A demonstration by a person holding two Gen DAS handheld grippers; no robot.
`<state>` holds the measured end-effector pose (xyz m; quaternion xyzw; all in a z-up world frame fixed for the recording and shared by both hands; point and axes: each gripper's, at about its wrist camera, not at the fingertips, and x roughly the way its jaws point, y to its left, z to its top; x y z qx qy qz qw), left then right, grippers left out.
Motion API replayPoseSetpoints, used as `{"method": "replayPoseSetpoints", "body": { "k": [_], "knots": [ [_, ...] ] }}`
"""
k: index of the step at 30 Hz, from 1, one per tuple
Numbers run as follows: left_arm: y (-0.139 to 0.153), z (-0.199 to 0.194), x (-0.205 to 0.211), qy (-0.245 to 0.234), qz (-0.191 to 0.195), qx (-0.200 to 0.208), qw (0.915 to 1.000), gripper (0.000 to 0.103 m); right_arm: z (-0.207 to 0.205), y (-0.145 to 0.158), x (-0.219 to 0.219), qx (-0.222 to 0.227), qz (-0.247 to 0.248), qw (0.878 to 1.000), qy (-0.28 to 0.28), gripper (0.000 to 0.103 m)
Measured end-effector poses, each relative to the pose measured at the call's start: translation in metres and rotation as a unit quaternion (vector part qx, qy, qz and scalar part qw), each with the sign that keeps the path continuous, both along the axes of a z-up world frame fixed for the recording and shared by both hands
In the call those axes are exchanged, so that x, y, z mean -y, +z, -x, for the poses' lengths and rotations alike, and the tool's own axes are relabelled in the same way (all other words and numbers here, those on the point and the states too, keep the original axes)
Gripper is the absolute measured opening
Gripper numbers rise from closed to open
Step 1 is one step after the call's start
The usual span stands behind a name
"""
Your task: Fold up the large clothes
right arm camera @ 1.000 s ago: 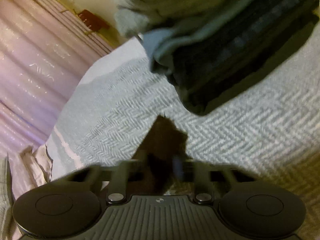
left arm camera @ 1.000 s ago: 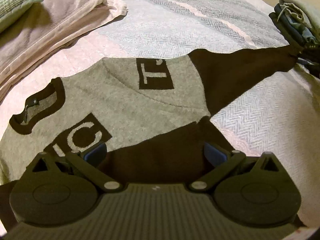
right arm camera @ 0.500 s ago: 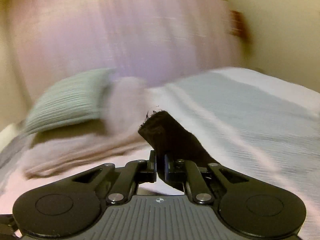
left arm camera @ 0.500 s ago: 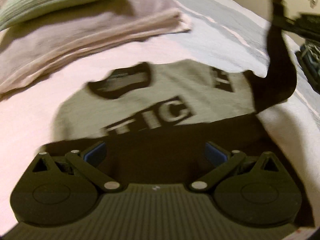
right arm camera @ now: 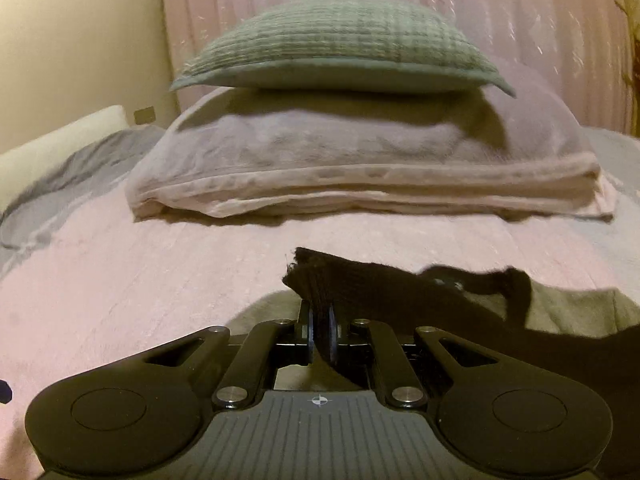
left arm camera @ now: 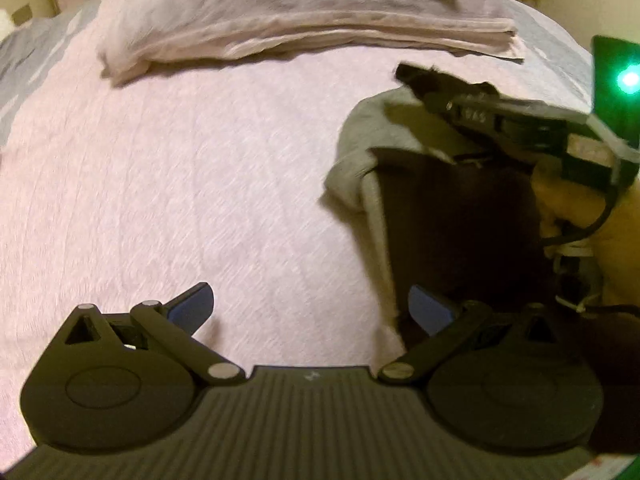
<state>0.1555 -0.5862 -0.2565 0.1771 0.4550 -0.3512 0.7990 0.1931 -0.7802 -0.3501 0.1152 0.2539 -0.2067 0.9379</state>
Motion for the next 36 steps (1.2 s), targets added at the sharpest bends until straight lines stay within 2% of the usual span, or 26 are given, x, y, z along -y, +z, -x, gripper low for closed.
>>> {"method": "replayPoseSetpoints", "body": {
  "k": [3, 6, 12, 15, 18, 22, 23, 27, 28, 29, 32, 33, 36],
  "knots": [
    [-0.005, -0.004, -0.006, 0.002, 0.004, -0.007, 1.0000, 0.102, -0.004, 0.008, -0.014, 0.021, 0.025, 0.999, 0.002, 0.004],
    [-0.007, -0.007, -0.009, 0.000, 0.010, -0.011, 0.9999, 0.102, -0.014, 0.007, -0.023, 0.011, 0.035, 0.999, 0.016, 0.004],
    [-0.008, -0.009, -0.006, -0.002, 0.013, -0.005, 0.9999, 0.102, -0.025, -0.009, -0.031, -0.011, 0.007, 0.999, 0.041, 0.004],
    [-0.008, -0.011, -0.004, -0.001, 0.009, -0.001, 1.0000, 0.102, -0.031, -0.020, -0.030, -0.044, -0.016, 0.997, 0.062, 0.006],
    [-0.004, -0.015, 0.003, -0.003, 0.009, 0.005, 0.9999, 0.102, -0.022, -0.014, -0.020, -0.043, -0.037, 0.996, 0.071, 0.019],
    [0.008, -0.019, 0.023, -0.013, 0.020, 0.015, 0.9996, 0.102, 0.017, 0.017, -0.006, -0.018, -0.042, 0.997, 0.067, 0.040],
    [0.011, -0.019, 0.030, -0.017, 0.025, 0.018, 0.9994, 0.102, 0.030, 0.025, 0.000, -0.013, -0.045, 0.997, 0.062, 0.041],
    [0.020, -0.023, 0.070, -0.042, 0.051, 0.029, 0.9974, 0.100, 0.102, 0.040, 0.037, -0.029, -0.012, 0.999, -0.018, 0.042],
    [0.020, -0.025, 0.081, -0.048, 0.059, 0.027, 0.9968, 0.098, 0.123, 0.038, 0.054, -0.040, -0.009, 0.998, -0.054, 0.042],
    [0.020, -0.026, 0.095, -0.056, 0.070, 0.020, 0.9958, 0.092, 0.140, 0.034, 0.072, -0.051, -0.015, 0.995, -0.087, 0.042],
    [0.016, -0.029, 0.135, -0.080, 0.090, 0.003, 0.9928, 0.081, 0.187, 0.017, 0.125, -0.060, -0.073, 0.979, -0.181, 0.042],
    [0.013, -0.028, 0.146, -0.089, 0.091, 0.005, 0.9919, 0.073, 0.199, 0.013, 0.141, -0.053, -0.094, 0.973, -0.204, 0.042],
    [0.000, -0.029, 0.175, -0.109, 0.081, 0.004, 0.9906, 0.065, 0.216, -0.003, 0.175, -0.028, -0.148, 0.966, -0.211, 0.042]
  ]
}}
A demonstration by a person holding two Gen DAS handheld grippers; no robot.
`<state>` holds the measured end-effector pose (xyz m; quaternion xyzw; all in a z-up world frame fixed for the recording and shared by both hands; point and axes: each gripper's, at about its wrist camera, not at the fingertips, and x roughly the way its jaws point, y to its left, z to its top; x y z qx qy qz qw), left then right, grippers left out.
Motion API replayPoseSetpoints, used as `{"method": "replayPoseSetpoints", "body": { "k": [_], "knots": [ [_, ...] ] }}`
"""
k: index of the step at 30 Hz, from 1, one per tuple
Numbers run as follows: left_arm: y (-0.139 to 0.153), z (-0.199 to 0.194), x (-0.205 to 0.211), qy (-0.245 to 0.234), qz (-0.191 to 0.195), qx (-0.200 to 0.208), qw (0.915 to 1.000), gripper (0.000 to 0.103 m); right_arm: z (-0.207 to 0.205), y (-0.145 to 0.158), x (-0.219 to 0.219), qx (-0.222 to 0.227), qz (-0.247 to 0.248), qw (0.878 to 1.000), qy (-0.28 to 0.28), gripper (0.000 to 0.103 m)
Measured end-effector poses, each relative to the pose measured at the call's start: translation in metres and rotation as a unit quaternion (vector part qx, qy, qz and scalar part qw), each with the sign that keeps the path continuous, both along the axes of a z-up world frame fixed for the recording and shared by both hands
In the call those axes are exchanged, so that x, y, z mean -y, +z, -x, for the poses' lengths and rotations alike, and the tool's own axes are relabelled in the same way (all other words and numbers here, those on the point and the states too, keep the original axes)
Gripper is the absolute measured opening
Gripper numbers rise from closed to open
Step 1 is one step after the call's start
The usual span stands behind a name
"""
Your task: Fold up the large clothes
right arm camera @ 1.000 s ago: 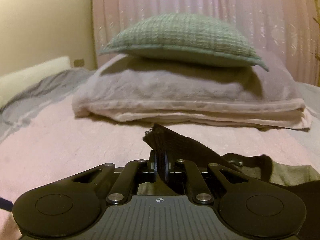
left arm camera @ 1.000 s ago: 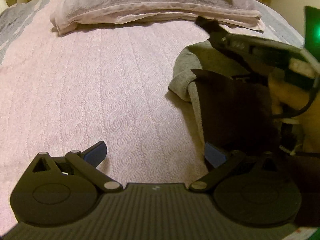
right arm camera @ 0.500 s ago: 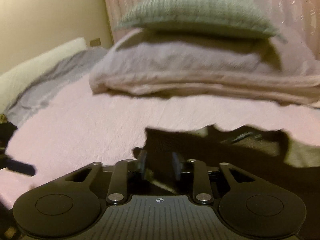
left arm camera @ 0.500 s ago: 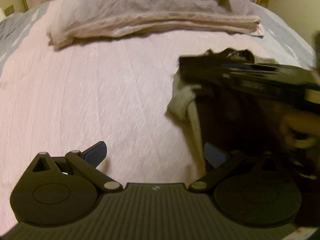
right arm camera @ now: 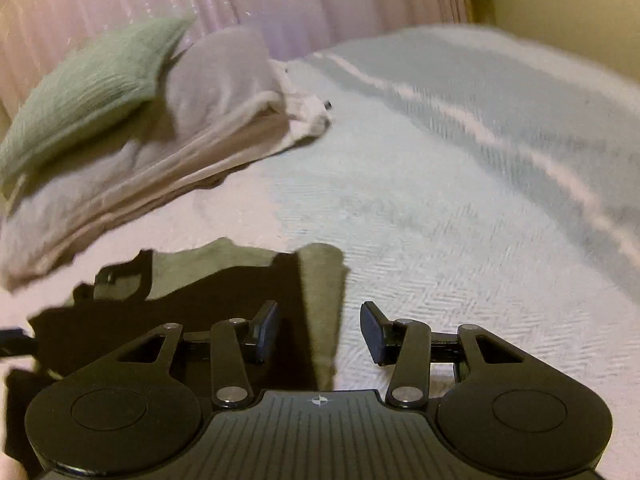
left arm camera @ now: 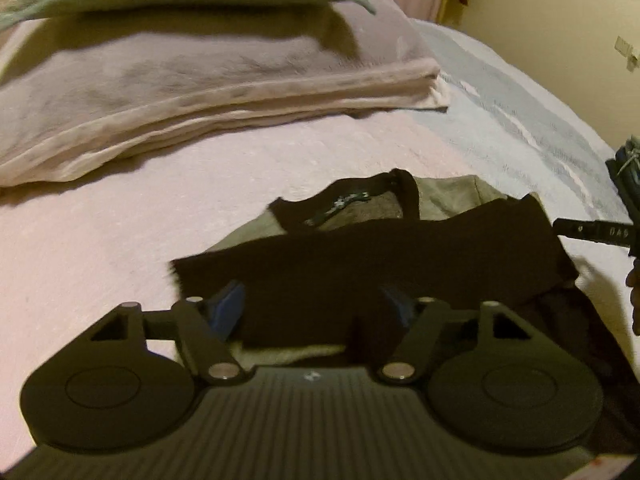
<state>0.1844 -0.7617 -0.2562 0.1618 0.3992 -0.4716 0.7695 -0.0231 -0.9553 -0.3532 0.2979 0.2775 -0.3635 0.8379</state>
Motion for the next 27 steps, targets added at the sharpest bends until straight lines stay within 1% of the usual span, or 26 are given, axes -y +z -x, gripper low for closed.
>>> {"method": "replayPoseSetpoints", "body": {
  "k": [1, 3, 4, 5, 6, 7, 9, 12, 13, 15, 16, 18, 20, 21, 22, 23, 25, 27],
  "knots": [
    [-0.006, -0.001, 0.008, -0.003, -0.007, 0.000, 1.0000, 0.064, 0.000, -0.007, 0.009, 0.012, -0.017, 1.000, 0.009, 0.042],
    [-0.019, -0.006, 0.017, -0.006, -0.028, -0.001, 0.9996, 0.047, 0.000, -0.021, 0.024, 0.031, -0.057, 0.998, 0.021, 0.042],
    [-0.026, -0.009, 0.020, -0.003, -0.043, -0.001, 0.9991, 0.043, 0.000, -0.028, 0.032, 0.038, -0.078, 0.996, 0.020, 0.042],
    [-0.031, -0.011, 0.021, 0.000, -0.052, -0.003, 0.9987, 0.038, 0.001, -0.031, 0.038, 0.043, -0.095, 0.994, 0.015, 0.039],
    [-0.035, -0.013, 0.020, 0.001, -0.057, -0.007, 0.9983, 0.040, 0.002, -0.032, 0.044, 0.052, -0.103, 0.993, 0.012, 0.007],
    [-0.038, -0.014, 0.021, -0.001, -0.063, -0.006, 0.9980, 0.040, 0.000, -0.030, 0.048, 0.047, -0.096, 0.994, 0.011, 0.003],
    [-0.043, -0.014, 0.024, -0.005, -0.071, -0.003, 0.9974, 0.040, -0.005, -0.028, 0.057, 0.038, -0.086, 0.995, 0.014, 0.003],
    [-0.050, -0.015, 0.028, 0.000, -0.075, -0.005, 0.9972, 0.040, -0.008, -0.037, 0.062, 0.025, -0.095, 0.995, 0.027, 0.003],
    [-0.049, -0.016, 0.026, 0.002, -0.073, -0.007, 0.9973, 0.040, -0.005, -0.037, 0.060, 0.027, -0.093, 0.995, 0.025, 0.004],
    [-0.040, -0.016, 0.019, 0.006, -0.064, -0.010, 0.9979, 0.039, 0.002, -0.029, 0.053, 0.029, -0.079, 0.996, 0.021, 0.013],
    [-0.031, -0.015, 0.012, 0.011, -0.057, -0.009, 0.9983, 0.039, 0.005, -0.020, 0.045, 0.017, -0.057, 0.998, 0.019, 0.021],
    [-0.010, -0.011, -0.008, 0.024, -0.047, 0.001, 0.9986, 0.043, 0.009, -0.003, 0.027, 0.009, -0.025, 0.999, 0.030, 0.024],
    [0.007, -0.008, -0.034, 0.044, -0.046, 0.007, 0.9980, 0.046, 0.011, 0.013, 0.001, 0.007, -0.007, 0.999, 0.053, 0.029],
    [0.013, -0.007, -0.047, 0.055, -0.046, 0.005, 0.9974, 0.050, 0.009, 0.017, -0.011, 0.006, -0.004, 0.998, 0.068, 0.032],
    [0.015, -0.005, -0.060, 0.066, -0.048, 0.000, 0.9966, 0.051, 0.006, 0.021, -0.028, 0.002, -0.003, 0.996, 0.089, 0.038],
    [0.016, -0.004, -0.071, 0.072, -0.050, -0.006, 0.9961, 0.051, 0.005, 0.021, -0.040, 0.000, -0.004, 0.995, 0.101, 0.039],
    [0.011, -0.001, -0.085, 0.071, -0.043, -0.032, 0.9960, 0.051, 0.002, 0.018, -0.063, 0.012, -0.023, 0.992, 0.122, 0.039],
    [0.001, 0.000, -0.088, 0.062, -0.039, -0.050, 0.9960, 0.050, -0.005, 0.008, -0.079, 0.011, -0.043, 0.988, 0.145, 0.039]
  ]
}}
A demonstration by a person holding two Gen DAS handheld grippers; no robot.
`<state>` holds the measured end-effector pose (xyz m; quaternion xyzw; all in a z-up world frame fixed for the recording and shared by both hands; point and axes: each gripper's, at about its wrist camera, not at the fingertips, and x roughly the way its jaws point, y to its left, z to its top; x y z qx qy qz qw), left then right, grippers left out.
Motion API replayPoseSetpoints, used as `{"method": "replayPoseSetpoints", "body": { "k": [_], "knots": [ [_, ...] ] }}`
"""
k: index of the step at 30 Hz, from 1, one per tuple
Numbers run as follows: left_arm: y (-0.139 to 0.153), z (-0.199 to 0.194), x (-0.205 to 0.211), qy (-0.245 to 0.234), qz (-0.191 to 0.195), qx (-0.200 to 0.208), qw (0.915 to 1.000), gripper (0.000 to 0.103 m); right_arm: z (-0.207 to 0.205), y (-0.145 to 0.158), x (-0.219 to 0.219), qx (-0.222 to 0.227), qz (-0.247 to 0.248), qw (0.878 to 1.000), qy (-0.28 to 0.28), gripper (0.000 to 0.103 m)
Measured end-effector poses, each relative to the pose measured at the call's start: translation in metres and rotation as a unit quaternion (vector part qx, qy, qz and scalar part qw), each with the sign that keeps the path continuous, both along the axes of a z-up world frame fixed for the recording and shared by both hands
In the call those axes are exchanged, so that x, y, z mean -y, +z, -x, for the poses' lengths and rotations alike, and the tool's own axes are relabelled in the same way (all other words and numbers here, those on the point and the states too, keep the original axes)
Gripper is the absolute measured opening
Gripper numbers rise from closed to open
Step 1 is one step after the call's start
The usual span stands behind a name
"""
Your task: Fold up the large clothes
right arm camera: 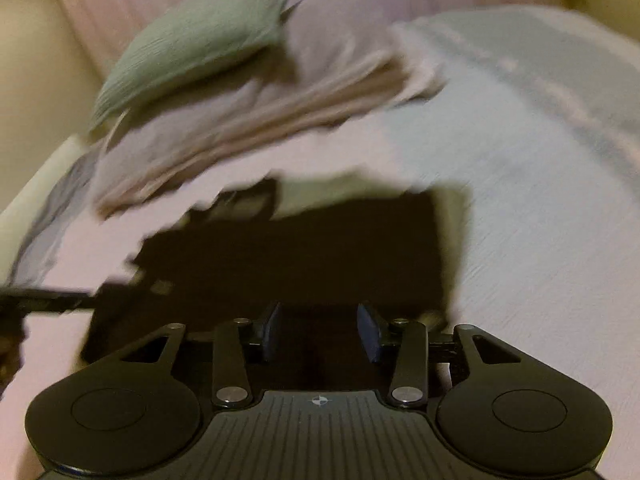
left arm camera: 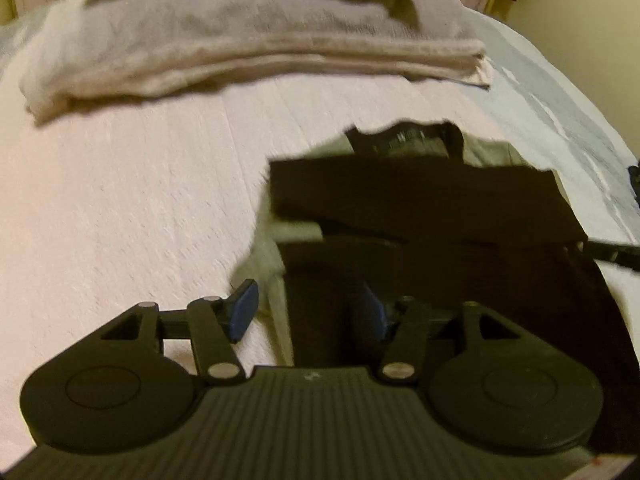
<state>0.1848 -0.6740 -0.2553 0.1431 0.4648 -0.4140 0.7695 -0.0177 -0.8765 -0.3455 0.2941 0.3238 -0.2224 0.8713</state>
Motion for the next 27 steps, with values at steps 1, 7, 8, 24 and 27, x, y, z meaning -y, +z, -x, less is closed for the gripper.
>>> {"method": "replayPoseSetpoints", "body": {
  "k": [1, 7, 8, 24, 27],
  "knots": [
    [-0.007, -0.001, 0.002, -0.002, 0.003, -0.008, 1.0000, 0.050, -0.005, -0.008, -0.008, -0.008, -0.007, 1.000, 0.017, 0.039],
    [-0.044, 0.000, 0.025, -0.035, -0.012, 0.002, 0.9993, 0.053, -0.006, -0.036, -0.007, -0.060, 0.006, 0.998, -0.001, 0.039],
    [-0.042, -0.001, 0.024, -0.046, -0.015, 0.007, 0.9988, 0.053, -0.004, -0.034, -0.008, -0.067, 0.010, 0.998, -0.003, 0.039],
    [-0.014, -0.026, -0.038, -0.073, -0.055, 0.052, 0.9944, 0.058, 0.019, -0.014, -0.004, -0.083, -0.005, 0.987, -0.138, 0.042],
    [-0.020, -0.027, -0.032, -0.106, -0.072, 0.072, 0.9891, 0.058, 0.024, -0.019, -0.002, -0.081, -0.016, 0.987, -0.140, 0.042]
  ]
}}
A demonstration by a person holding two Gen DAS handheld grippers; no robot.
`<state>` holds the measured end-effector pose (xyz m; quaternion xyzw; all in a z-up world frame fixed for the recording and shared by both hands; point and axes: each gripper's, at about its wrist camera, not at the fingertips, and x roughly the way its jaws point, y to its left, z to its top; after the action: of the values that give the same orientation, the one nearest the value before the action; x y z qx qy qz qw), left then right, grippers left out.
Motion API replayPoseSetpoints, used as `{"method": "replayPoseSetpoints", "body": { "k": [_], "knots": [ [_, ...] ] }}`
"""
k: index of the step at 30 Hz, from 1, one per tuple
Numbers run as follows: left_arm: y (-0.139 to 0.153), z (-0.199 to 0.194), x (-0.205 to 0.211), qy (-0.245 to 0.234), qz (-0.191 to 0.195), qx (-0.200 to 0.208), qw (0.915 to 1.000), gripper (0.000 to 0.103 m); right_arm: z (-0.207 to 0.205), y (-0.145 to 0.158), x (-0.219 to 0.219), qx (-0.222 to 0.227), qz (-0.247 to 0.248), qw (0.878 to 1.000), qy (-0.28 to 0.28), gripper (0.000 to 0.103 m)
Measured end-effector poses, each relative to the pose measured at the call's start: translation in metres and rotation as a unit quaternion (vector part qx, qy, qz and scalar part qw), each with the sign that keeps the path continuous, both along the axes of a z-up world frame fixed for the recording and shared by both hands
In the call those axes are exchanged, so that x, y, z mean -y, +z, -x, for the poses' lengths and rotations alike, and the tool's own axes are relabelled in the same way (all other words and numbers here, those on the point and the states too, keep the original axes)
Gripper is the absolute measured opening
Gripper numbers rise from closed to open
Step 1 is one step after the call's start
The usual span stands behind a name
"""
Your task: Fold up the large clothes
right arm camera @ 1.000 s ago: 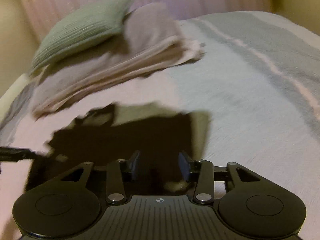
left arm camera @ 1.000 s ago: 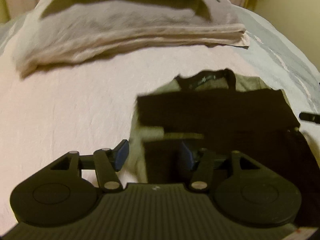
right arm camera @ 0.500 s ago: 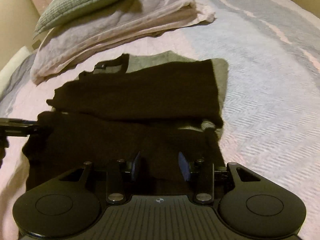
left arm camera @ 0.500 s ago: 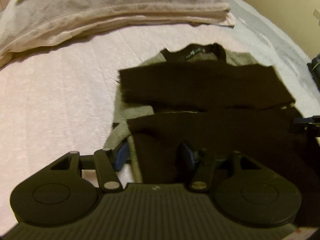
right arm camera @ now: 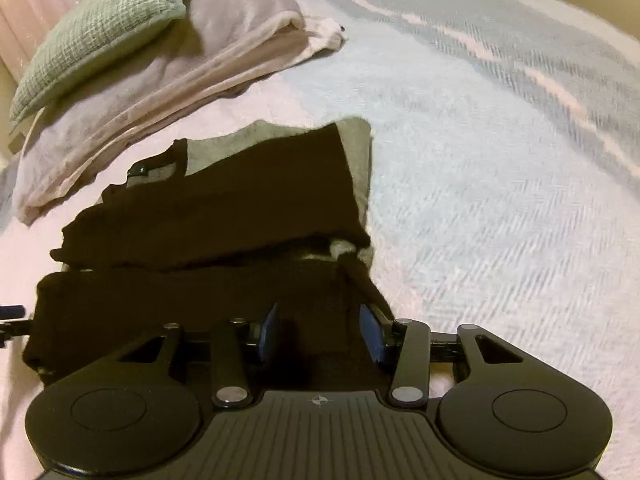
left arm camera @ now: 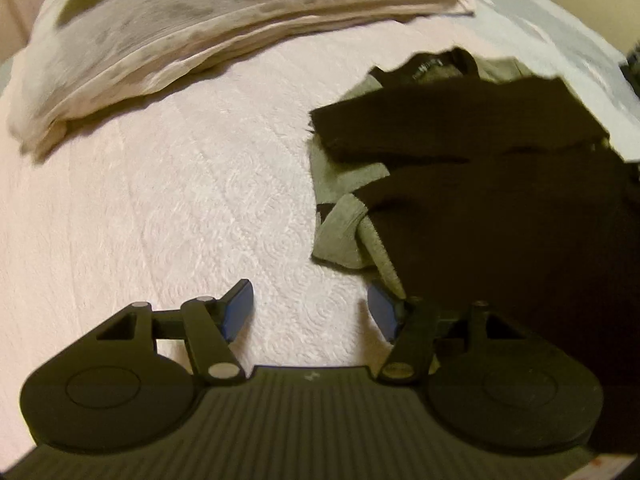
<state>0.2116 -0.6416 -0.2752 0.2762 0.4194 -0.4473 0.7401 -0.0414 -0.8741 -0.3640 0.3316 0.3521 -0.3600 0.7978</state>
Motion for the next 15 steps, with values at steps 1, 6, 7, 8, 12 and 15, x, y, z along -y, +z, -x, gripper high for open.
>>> {"method": "replayPoseSetpoints", "body": {
  "k": [1, 6, 7, 8, 12, 15],
  "knots": [
    [-0.002, -0.002, 0.004, -0.013, 0.001, 0.001, 0.9999, 0.058, 0.000, -0.003, 0.001, 0.000, -0.007, 1.000, 0.000, 0.042],
    [-0.008, -0.019, 0.026, -0.064, -0.007, 0.038, 0.9972, 0.055, -0.005, -0.005, 0.005, -0.007, -0.010, 1.000, 0.007, 0.010],
    [-0.010, -0.022, 0.031, -0.074, -0.010, 0.045, 0.9961, 0.055, -0.003, -0.005, 0.005, -0.017, -0.008, 1.000, 0.006, 0.003],
    [-0.010, -0.026, 0.034, -0.081, -0.009, 0.050, 0.9954, 0.055, -0.001, -0.005, 0.006, -0.017, -0.007, 1.000, 0.007, 0.001],
    [-0.009, -0.036, 0.041, -0.087, -0.008, 0.077, 0.9933, 0.055, 0.008, 0.000, 0.004, -0.040, 0.016, 0.999, 0.016, 0.000],
    [-0.003, -0.041, 0.038, -0.061, -0.009, 0.082, 0.9948, 0.050, 0.012, -0.003, 0.004, -0.046, 0.013, 0.999, 0.012, 0.000]
  ]
}}
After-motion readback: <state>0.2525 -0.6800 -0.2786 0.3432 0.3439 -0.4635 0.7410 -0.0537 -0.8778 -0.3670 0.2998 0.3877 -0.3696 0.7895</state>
